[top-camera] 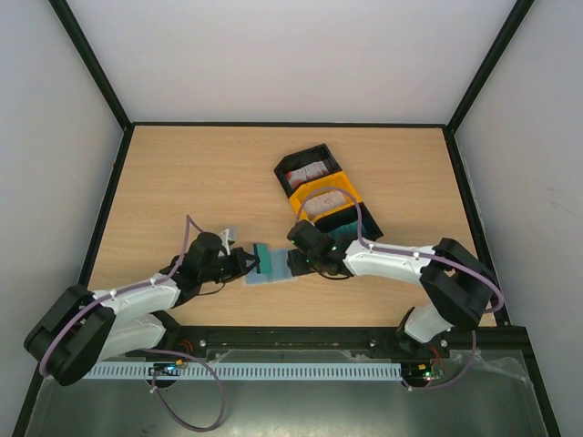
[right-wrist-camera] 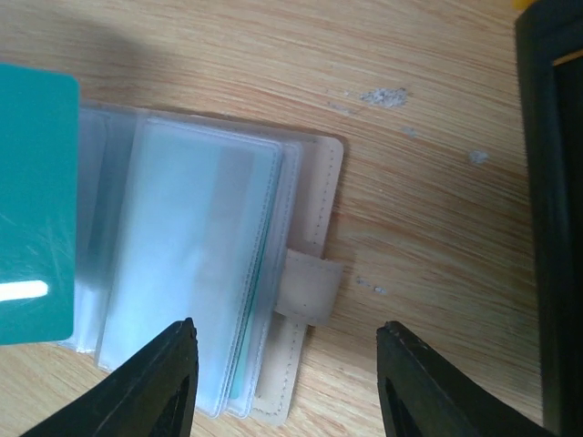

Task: Put the credit cards into the card holder
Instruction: Insert the credit card into the card holder.

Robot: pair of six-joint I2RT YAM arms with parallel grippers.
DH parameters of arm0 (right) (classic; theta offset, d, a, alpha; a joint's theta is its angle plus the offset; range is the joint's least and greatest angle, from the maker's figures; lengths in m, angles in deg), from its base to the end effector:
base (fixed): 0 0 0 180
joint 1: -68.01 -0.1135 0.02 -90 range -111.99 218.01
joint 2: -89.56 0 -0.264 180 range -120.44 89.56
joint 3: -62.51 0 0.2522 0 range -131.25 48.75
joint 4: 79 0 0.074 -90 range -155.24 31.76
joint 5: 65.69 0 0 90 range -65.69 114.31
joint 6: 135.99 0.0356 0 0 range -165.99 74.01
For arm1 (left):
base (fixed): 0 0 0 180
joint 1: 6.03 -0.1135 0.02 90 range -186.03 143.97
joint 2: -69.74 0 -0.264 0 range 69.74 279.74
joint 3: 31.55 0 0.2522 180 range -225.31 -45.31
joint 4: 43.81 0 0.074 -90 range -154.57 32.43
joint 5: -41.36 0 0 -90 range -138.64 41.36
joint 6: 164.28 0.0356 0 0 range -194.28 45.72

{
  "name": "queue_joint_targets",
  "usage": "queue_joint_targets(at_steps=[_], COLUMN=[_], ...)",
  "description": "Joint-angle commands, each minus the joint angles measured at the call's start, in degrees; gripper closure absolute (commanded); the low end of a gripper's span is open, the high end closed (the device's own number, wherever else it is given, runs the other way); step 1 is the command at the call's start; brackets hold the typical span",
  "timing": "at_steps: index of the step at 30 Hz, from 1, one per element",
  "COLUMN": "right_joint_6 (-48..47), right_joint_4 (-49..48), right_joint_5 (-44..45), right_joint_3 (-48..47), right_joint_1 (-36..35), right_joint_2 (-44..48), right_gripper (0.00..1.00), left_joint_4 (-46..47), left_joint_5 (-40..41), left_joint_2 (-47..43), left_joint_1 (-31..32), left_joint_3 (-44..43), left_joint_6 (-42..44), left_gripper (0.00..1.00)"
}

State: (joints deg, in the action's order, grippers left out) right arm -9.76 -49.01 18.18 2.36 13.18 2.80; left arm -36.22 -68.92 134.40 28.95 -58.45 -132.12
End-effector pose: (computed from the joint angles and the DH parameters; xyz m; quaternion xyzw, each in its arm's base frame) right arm 0.1644 0.2399 0.1728 -0.1697 0.9414 0.2406 0.1645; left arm 0.1562 -0.1243 0.1437 -0.0830 0.8537 -0.4608 0.2280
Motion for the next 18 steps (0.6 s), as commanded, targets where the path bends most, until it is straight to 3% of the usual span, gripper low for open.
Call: queue_joint_targets(at_steps=[1, 14, 18], right_joint_6=[-1.1, -2.0, -0.9], right_joint_4=[2.7, 1.0, 1.7], right_joint_5=[3.7, 0.8, 2.1], right_joint_3=[-2.5, -2.7, -2.5], right_joint_1=[-1.6, -2.4, -2.4], right_joint_2=[-2.7, -7.0, -7.1], right_gripper=[0.49, 0.49, 0.55], left_joint_4=[-0.6, 5.8, 7.4], left_joint_5=[1.9, -2.9, -2.9], left_joint_2=[-1.5, 1.6, 1.7], left_joint_1=[0.4, 0.6, 0.7], left_joint_3=[1.1, 3.3, 3.4], left_joint_6=[-0.7, -1.4, -2.3], left_gripper=[0.97, 0.97, 0.97])
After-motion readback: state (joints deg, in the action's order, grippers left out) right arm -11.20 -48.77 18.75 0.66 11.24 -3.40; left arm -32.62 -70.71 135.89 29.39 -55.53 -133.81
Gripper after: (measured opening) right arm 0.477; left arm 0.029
